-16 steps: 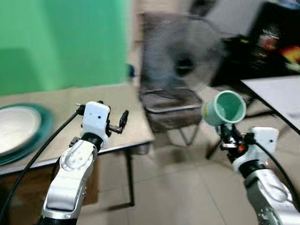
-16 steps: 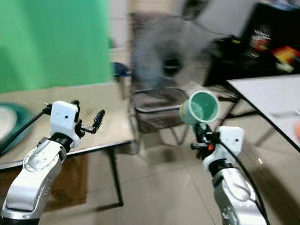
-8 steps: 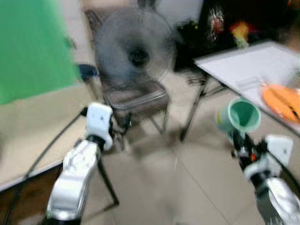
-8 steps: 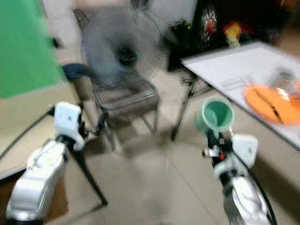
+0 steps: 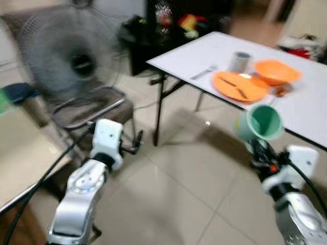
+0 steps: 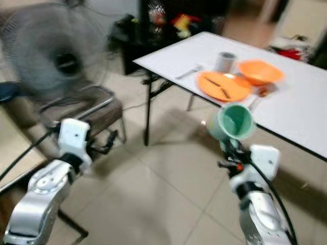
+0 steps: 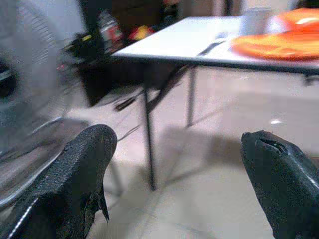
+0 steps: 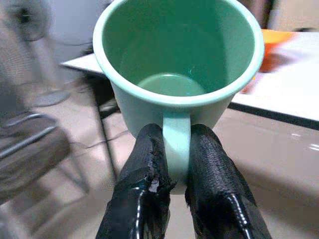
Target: Setting the table
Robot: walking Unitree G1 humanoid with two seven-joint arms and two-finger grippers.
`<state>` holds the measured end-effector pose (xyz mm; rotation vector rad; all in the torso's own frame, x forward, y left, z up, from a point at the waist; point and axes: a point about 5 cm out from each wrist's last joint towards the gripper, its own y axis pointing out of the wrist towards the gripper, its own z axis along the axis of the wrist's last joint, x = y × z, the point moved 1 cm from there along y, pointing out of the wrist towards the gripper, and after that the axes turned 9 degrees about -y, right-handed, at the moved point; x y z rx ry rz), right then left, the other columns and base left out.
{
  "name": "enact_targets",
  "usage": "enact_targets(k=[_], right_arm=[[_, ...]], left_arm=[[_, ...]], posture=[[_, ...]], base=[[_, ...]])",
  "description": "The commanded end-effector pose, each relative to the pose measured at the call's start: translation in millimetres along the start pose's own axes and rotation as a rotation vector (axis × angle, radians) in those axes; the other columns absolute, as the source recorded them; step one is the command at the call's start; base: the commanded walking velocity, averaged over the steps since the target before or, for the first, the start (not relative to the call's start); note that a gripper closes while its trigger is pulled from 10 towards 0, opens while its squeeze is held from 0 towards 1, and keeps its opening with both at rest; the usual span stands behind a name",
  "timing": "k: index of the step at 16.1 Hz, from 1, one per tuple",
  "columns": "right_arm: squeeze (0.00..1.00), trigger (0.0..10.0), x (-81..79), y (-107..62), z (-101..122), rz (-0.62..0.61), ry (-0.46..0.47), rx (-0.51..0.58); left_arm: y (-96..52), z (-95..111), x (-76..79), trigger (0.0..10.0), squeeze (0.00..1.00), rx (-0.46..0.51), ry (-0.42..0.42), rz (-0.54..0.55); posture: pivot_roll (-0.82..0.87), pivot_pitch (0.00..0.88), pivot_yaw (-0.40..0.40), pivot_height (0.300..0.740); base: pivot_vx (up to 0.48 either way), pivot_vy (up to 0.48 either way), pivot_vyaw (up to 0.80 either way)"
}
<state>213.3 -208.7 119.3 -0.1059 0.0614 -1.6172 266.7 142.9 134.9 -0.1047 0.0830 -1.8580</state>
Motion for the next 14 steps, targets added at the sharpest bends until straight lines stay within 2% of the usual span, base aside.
enact_targets(k=[1,7,10,12,14], right_arm=[[0.0,10.0,-5.2,2.0,6,0.012,0.006,0.037],[0.0,10.0,-7.8,-1.1,1,0.009,0.01,0.028],[0.0,10.0,-5.7,4.6,1,0.044,-0.01,0.052],[0.0,10.0,-5.6,11.8,1,0.068,-0.004,0.064],[0.0,10.0,-6.0,18.1,1,0.084,0.018,0.074]], left_arm=[[-2.7,5,-5.9,10.0,0.0,0.006,0.018,0.013],[-35.5,-1,-12.7,10.0,0.0,-0.081,0.019,0.009],[-55.4,-7,-15.4,10.0,0.0,-0.114,0.006,0.073],[-56.4,-9,-15.0,10.0,0.0,-0.12,-0.013,0.072],[-51.1,-9,-14.0,10.0,0.0,-0.113,-0.02,0.057]], posture=[[0.03,0.0,-0.021,0.74],[0.04,0.0,0.013,0.74],[0.05,0.0,0.023,0.74],[0.05,0.0,0.015,0.74],[0.05,0.0,0.007,0.74]], base=[[0.0,0.0,-0.8],[0.0,0.0,-0.8],[0.0,0.0,-0.8],[0.0,0.0,-0.8],[0.0,0.0,-0.8]])
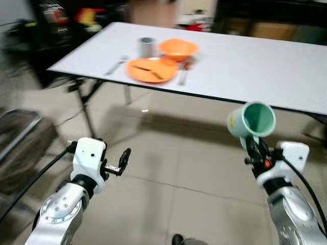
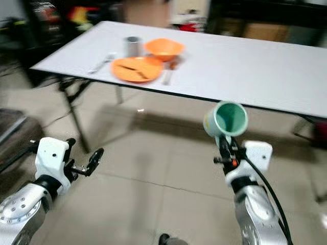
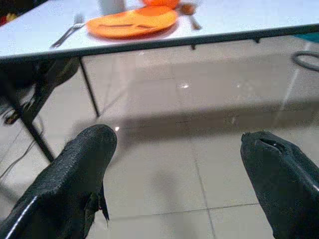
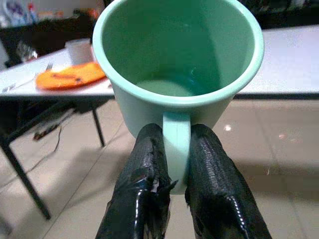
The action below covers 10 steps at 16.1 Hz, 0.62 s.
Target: Setting the table
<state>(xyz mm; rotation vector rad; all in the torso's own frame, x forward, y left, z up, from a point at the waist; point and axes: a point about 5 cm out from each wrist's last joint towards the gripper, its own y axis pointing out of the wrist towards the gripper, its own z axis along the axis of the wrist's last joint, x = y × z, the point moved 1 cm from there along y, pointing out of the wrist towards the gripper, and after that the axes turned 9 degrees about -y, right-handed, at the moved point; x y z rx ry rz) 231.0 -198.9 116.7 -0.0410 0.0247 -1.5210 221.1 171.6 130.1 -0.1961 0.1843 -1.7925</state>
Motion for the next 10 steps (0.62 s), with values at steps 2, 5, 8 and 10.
enact_targets(k=[2,5,8,10], right_arm=[[0.0,10.0,2.4,4.1,-2,0.011,0.001,0.01],[0.0,10.0,-0.1,2.8,-1,0.022,0.022,0.007],[0.0,10.0,-0.9,-1.1,-1,0.019,0.022,0.0],[0.0,10.0,-2.5,-2.6,0,0.026,0.021,0.004]], left_arm=[[5.2,3,1.6,10.0,0.0,0.032,-0.002,-0.008],[11.0,6,0.6,10.0,0.0,0.061,-0.008,0.009],[18.1,6,0.9,10.0,0.0,0.081,-0.008,0.021],[17.3,5,4.8,10.0,0.0,0.09,-0.025,0.005]], posture=[[0.04,0.0,0.002,0.74],[0.03,0.0,-0.01,0.74],[0.02,0.0,-0.018,0.74],[0.02,0.0,-0.019,0.74]], base=[[0.0,0.0,-0.8],[0.0,0.0,-0.74],[0.0,0.0,0.0],[0.0,0.0,0.0]])
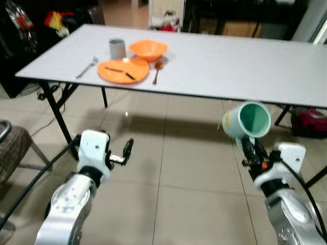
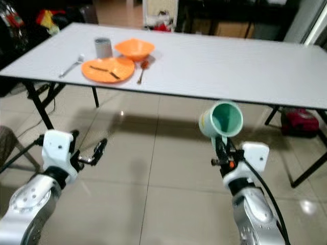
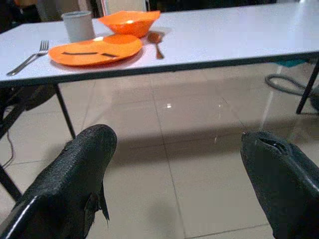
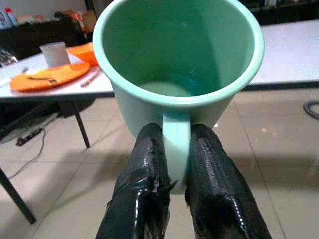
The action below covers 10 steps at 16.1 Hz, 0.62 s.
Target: Setting the table
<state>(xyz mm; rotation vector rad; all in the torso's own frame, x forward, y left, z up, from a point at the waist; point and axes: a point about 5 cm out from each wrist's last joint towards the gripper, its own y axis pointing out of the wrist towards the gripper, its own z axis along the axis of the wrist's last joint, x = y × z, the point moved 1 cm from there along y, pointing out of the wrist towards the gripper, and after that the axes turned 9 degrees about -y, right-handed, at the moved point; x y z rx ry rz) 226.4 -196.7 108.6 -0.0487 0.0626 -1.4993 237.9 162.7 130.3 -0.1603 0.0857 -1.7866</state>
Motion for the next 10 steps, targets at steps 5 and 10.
enact_targets(k=[5,10], right_arm=[[0.0,10.0,0.6,4.7,7.8,-0.001,-0.009,0.023],[0.0,10.0,2.1,4.9,7.1,-0.012,-0.007,0.019]], left_arm=[[3.2,-0.2,0.7,10.0,0.0,0.019,-0.008,-0.01],[3.6,-1.3,-0.7,10.0,0.0,0.025,-0.017,-0.003]], posture=[[0.01,0.0,-0.026,0.74],[0.01,0.0,-0.027,0.74]], base=[[0.215,0.0,0.0],[0.277,0.0,0.0]])
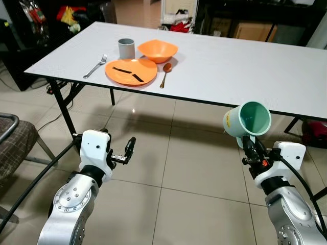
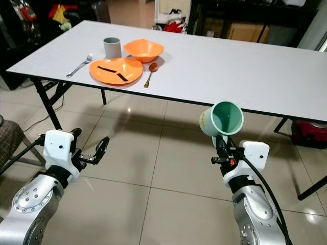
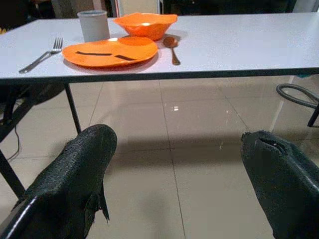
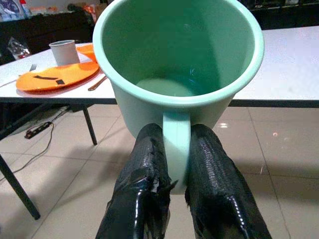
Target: Setting the table
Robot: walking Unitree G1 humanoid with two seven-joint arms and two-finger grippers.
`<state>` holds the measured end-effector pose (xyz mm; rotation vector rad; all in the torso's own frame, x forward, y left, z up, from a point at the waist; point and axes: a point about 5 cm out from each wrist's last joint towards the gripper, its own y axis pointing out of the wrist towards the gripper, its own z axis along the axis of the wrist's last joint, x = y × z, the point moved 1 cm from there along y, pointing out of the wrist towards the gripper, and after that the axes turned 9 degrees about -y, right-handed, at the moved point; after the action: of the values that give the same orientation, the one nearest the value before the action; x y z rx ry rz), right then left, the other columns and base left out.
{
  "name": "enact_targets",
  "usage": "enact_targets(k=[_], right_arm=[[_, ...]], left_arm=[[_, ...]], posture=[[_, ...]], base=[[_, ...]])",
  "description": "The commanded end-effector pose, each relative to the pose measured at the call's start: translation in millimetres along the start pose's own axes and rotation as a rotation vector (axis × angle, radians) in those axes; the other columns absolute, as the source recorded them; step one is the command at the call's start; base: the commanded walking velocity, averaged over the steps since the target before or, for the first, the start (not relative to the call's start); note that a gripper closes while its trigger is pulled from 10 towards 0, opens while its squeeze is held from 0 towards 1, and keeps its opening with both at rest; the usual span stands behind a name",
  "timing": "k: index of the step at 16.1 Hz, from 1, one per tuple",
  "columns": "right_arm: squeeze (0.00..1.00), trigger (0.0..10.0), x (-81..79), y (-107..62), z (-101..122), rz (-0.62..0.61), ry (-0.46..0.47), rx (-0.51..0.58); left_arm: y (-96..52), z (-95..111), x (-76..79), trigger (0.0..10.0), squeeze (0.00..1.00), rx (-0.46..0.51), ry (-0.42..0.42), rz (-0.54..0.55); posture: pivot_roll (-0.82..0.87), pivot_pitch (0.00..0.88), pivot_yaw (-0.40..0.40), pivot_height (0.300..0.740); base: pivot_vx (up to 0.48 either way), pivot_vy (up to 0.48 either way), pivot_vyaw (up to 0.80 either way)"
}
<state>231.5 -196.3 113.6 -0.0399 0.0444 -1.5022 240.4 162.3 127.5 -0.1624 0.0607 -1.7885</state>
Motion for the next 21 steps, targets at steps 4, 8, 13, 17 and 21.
enact_targets(k=[4,8,13,17,21], right_arm=[[0.0,10.0,3.7,2.7,1.2,-0.014,-0.007,-0.01],[0.0,10.0,4.2,2.7,3.8,-0.018,-0.009,0.0],[0.0,10.0,6.0,0.9,0.8,-0.029,-0.002,-0.016],[0.0,10.0,7.2,-1.0,2.5,-0.033,-0.005,-0.01],[0.0,10.0,7.5,-0.7,3.8,-0.023,-0.021,-0.011]], left_arm=[[5.2,1.5,2.4,10.0,0.0,0.024,-0.013,0.005],[4.9,-0.6,3.0,10.0,0.0,0.018,-0.009,-0.008],[5.5,-1.1,2.4,10.0,0.0,0.022,-0.01,-0.014],[5.4,-2.6,4.1,10.0,0.0,0.019,-0.012,-0.029],[5.9,-3.3,5.4,10.0,0.0,0.02,-0.015,-0.03]], posture=[[0.0,0.0,-0.042,0.74],[0.0,0.0,-0.038,0.74],[0.0,0.0,-0.043,0.74],[-0.01,0.0,-0.035,0.74],[-0.02,0.0,-0.043,0.74]], base=[[0.277,0.0,0.0],[0.277,0.0,0.0],[0.277,0.0,0.0],[0.282,0.0,-0.8],[0.282,0.0,-0.35]])
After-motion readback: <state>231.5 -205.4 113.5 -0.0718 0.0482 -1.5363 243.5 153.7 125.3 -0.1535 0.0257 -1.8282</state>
